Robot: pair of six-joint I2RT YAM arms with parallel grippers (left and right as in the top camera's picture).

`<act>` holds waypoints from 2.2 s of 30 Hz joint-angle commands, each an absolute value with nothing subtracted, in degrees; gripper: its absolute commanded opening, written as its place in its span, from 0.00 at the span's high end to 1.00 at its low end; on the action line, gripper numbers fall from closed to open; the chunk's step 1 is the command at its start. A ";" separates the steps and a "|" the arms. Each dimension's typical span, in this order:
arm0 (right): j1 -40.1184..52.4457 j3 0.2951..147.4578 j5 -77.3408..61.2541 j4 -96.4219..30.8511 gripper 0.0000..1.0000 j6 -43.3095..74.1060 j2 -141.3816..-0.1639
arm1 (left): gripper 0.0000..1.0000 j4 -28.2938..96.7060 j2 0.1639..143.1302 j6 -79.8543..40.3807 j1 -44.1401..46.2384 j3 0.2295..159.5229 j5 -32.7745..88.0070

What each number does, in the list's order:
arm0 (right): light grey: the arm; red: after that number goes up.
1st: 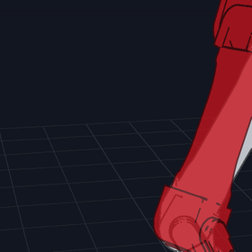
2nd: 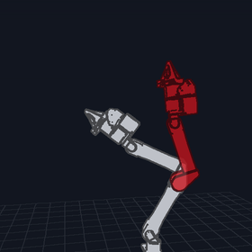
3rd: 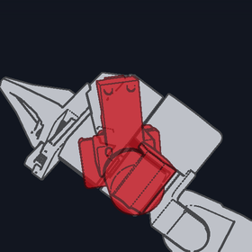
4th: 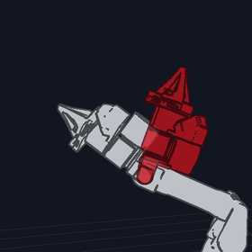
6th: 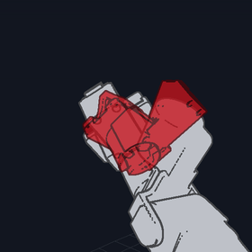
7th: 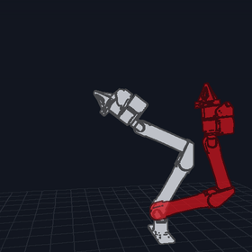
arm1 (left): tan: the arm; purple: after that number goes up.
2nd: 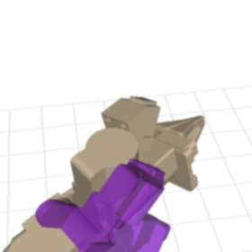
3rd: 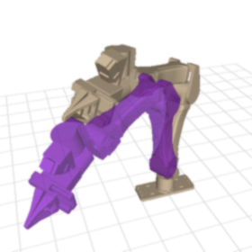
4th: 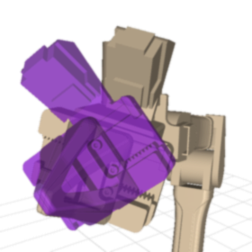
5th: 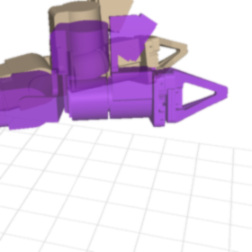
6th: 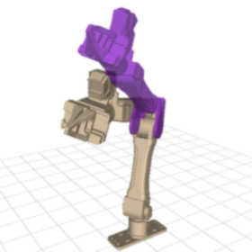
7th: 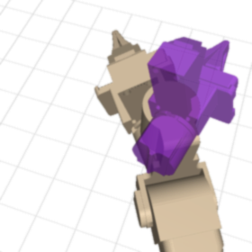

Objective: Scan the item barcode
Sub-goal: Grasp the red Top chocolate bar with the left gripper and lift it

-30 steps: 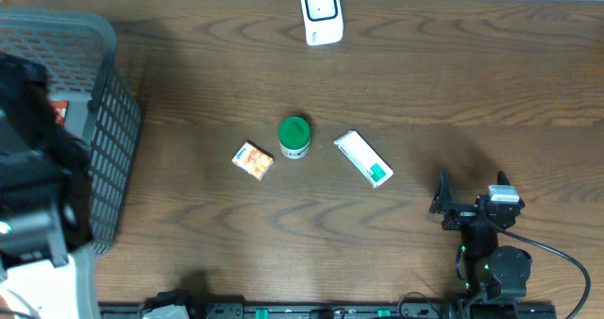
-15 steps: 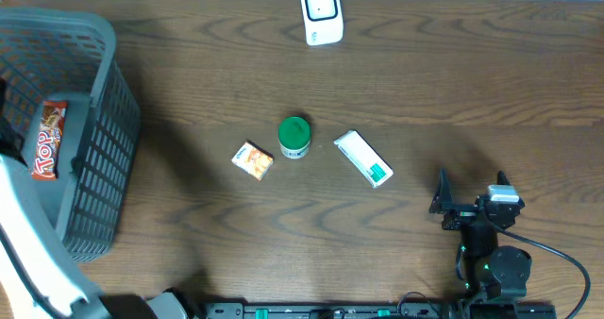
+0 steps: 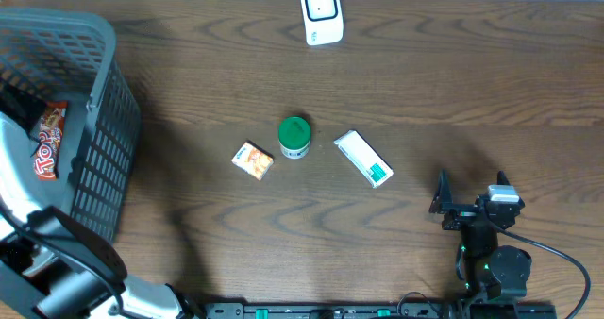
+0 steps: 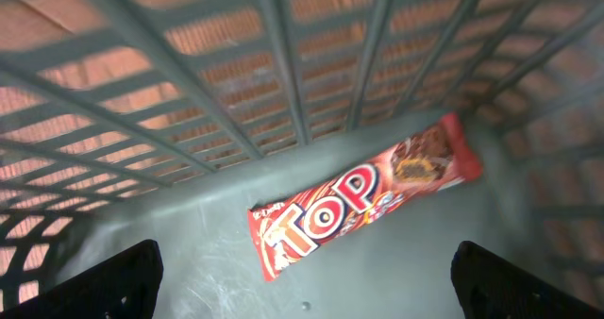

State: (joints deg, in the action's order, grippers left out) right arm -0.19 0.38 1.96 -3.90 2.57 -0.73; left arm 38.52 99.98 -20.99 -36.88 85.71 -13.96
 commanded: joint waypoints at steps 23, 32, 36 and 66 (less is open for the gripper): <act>0.43 0.32 2.26 -4.10 0.01 3.16 -0.67 | 0.01 33.87 110.48 0.51 -37.23 84.47 -6.63; 0.43 0.32 2.28 -4.10 0.01 3.16 -0.67 | 0.00 33.26 114.63 3.40 -37.32 84.42 -6.61; 0.43 0.32 2.28 -4.10 0.01 3.16 -0.67 | 0.01 32.53 116.31 3.38 -37.32 83.66 -6.55; 0.43 0.32 2.28 -4.10 0.01 3.16 -0.67 | 0.92 24.91 107.07 -12.21 -37.17 73.89 -1.61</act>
State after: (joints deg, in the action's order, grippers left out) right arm -0.19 0.38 1.96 -3.90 2.57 -0.73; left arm 24.56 111.20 -10.15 -36.99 74.02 -5.06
